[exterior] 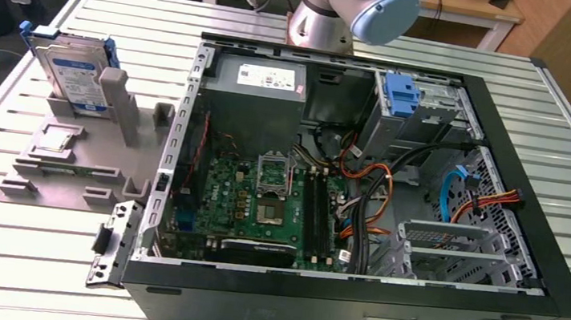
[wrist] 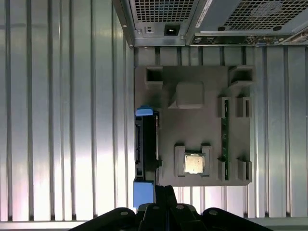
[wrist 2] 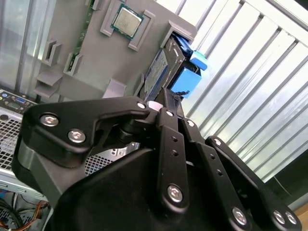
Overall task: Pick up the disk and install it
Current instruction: 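Pick up the disk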
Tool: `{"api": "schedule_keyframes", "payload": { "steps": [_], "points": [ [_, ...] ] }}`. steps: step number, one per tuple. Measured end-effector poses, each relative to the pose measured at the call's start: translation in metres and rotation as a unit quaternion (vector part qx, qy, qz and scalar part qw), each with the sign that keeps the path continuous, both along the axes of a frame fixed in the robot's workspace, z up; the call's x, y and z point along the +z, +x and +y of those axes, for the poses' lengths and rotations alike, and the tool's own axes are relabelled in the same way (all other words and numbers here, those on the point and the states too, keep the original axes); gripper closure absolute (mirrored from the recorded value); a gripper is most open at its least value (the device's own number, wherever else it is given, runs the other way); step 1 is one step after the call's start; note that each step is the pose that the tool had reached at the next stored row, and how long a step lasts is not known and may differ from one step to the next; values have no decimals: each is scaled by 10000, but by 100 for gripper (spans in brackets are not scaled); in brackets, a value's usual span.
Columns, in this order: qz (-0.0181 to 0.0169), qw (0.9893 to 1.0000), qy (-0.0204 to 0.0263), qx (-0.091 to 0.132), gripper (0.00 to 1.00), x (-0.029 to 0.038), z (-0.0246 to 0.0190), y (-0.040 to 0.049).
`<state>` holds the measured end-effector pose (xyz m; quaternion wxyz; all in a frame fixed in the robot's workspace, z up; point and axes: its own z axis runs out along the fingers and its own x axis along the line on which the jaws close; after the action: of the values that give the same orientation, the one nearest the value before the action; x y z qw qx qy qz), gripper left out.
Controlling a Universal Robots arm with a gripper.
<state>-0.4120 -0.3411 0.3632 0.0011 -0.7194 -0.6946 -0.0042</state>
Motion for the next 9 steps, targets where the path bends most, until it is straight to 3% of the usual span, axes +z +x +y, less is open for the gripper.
{"api": "schedule_keyframes", "payload": {
  "steps": [7,9],
  "points": [
    [1,10000,0,-21,89,-30,19,-15],
    [1,10000,0,-26,77,-36,22,-19]
  ]
}}
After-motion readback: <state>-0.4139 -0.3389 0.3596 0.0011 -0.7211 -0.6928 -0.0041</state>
